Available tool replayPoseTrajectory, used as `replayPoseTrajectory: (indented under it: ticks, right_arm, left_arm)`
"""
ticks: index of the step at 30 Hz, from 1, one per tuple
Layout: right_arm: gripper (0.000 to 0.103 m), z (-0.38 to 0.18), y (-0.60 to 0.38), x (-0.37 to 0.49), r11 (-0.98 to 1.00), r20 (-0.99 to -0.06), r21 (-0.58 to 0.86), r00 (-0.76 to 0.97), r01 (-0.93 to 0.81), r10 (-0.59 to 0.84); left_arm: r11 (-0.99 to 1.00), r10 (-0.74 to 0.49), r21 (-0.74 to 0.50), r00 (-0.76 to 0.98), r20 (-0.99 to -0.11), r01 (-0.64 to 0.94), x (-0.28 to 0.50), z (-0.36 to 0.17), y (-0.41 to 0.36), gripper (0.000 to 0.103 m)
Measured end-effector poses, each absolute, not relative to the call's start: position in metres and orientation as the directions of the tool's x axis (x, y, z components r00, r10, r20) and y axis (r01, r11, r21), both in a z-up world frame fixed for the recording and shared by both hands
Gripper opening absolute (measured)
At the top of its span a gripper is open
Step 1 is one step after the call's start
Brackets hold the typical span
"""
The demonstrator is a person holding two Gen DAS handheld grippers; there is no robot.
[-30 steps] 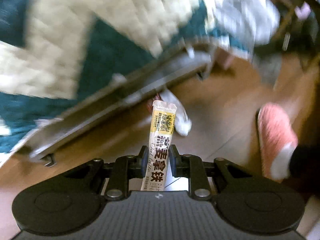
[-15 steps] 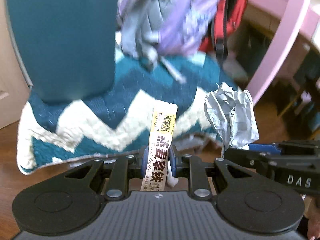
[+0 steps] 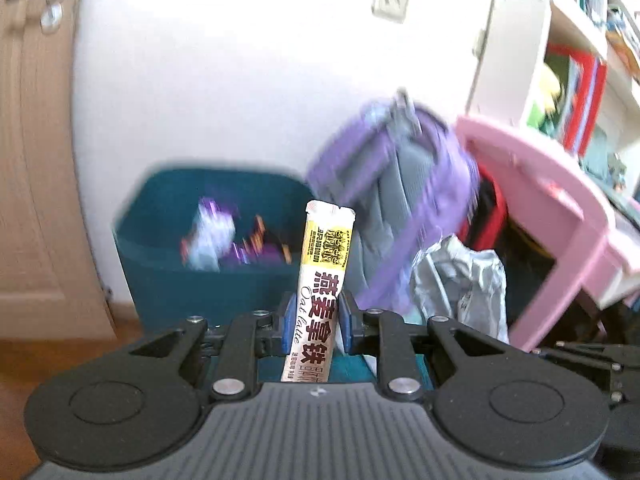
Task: Collect trash
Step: 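Carry the snack bar with the left tool while the right tool brings the paper to the bin, then open the left gripper over the teal bin while the right gripper releases the paper in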
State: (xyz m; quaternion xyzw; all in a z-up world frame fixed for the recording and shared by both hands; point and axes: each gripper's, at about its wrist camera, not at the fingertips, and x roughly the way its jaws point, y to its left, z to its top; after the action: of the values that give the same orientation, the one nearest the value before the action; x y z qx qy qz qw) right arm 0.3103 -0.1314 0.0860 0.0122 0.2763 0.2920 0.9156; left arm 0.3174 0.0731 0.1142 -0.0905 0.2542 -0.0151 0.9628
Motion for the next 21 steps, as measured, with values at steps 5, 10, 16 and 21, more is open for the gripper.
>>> replayPoseTrajectory:
  ticks: [5, 10, 16, 21]
  right_arm:
    - [0.03, 0.135, -0.093, 0.341, 0.804, -0.442, 0.159, 0.687, -0.573, 0.577]
    - [0.03, 0.155, -0.053, 0.385, 0.788, -0.437, 0.16, 0.673, -0.595, 0.597]
    - [0.03, 0.133, -0.006, 0.438, 0.799, -0.508, 0.092, 0.661, -0.595, 0.551]
    - [0.03, 0.103, 0.025, 0.465, 0.801, -0.583, 0.051, 0.634, -0.596, 0.508]
  left_arm:
    - [0.988, -0.009, -0.143, 0.889, -0.458, -0.064, 0.354, 0.164, 0.1, 0.021]
    - [0.983, 0.021, -0.15, 0.877, -0.48, -0.106, 0.4, 0.176, 0.13, 0.021]
    - [0.984, 0.064, -0.108, 0.837, -0.544, -0.145, 0.457, 0.159, 0.151, 0.021]
    - [0.979, 0.079, -0.095, 0.77, -0.633, -0.178, 0.503, 0.119, 0.167, 0.021]
